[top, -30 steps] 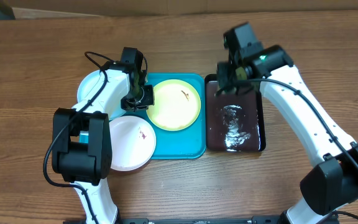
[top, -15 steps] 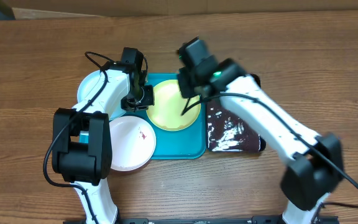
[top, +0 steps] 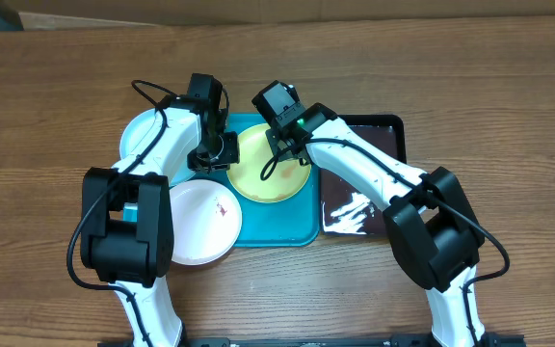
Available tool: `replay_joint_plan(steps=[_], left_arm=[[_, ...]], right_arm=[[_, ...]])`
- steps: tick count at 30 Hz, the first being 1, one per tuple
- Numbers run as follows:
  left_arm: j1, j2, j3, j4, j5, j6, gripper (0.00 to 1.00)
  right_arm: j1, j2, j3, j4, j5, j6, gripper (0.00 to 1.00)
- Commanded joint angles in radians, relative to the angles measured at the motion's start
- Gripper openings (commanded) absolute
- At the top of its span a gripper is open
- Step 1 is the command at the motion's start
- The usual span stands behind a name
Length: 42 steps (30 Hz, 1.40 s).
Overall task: Clean dirty plates on tray and stack at the side
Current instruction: 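Scrub the yellow plate with the sponge while left gripper holds rim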
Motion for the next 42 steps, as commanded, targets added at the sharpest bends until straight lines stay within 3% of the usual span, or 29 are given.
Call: replay_joint_plan(steps=[1,16,27,31,42], left_arm=[[-0.008,0.014,-0.013,-0.007,-0.029,0.022,0.04],[-0.007,0.014,-0.013,-0.007,-0.029,0.023,0.04],[-0.007,0.014,-0.013,-0.006,-0.029,0.023,0.04],[-0.008,0.014,-0.013,-0.004,-0.029,0.022,0.04],[-0.007,0.014,-0.013,-0.003,-0.029,0.022,0.04]], right_arm=[[-0.002,0.023,0.012,0.008,0.03,-0.012,0.04],[-0.002,0.153,0.012,0.023,0.013,-0.018,0.04],[-0.002,0.161,0.012,0.004,-0.423,-0.019,0.04],[-0.011,0.143,0.038,-0.021,-0.622,-0.098,0.04],[-0.191,-0.037,0.241,-0.31,-0.638,-0.098,0.04]])
